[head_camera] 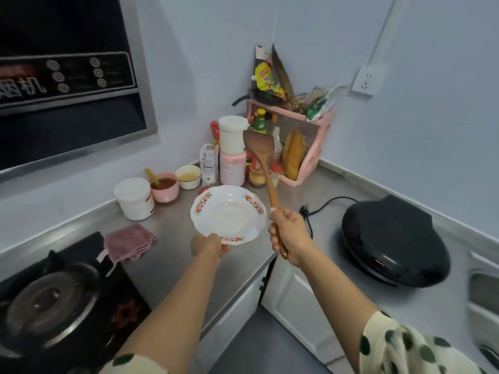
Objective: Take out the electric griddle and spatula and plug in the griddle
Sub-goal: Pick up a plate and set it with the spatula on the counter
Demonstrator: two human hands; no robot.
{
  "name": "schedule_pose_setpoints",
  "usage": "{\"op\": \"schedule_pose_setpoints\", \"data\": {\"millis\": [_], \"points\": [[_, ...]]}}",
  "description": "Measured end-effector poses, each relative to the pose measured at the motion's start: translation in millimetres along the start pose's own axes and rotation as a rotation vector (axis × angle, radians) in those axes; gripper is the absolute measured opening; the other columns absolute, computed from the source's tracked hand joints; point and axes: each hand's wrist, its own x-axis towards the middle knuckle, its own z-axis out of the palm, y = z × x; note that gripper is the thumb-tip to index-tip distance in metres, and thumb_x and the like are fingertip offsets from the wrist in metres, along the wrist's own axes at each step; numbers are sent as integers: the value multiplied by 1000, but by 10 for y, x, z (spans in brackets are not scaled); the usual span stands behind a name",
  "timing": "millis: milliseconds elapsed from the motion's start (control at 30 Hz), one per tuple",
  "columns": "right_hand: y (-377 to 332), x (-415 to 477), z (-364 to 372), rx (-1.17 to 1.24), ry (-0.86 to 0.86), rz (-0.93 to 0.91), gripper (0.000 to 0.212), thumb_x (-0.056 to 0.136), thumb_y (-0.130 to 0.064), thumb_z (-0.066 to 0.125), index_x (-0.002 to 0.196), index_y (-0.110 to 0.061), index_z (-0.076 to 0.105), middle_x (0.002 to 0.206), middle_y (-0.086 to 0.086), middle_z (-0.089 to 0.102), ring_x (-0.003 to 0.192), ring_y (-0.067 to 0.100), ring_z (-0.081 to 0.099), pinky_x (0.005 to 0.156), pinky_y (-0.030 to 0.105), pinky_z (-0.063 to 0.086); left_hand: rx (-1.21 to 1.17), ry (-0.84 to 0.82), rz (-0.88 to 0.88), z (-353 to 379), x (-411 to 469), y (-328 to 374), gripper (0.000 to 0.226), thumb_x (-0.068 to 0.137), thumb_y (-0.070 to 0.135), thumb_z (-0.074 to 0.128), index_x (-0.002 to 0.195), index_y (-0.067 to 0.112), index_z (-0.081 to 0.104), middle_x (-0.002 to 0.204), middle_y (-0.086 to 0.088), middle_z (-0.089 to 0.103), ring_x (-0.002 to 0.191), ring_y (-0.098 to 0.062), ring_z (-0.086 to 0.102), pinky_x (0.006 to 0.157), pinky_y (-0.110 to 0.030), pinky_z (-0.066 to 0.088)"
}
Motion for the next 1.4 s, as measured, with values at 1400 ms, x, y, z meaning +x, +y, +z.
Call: {"op": "schedule_pose_setpoints", "data": {"millis": [1400], "points": [[683, 1551, -381, -207, -88, -7, 25, 99, -31, 48, 83, -11, 45, 57, 6, 47, 33, 11, 37, 35, 22, 34, 133, 61, -218, 779, 1653, -612, 28, 90, -5, 51, 115, 5, 59, 110, -16, 66, 83, -27, 66, 52, -32, 57]]}}
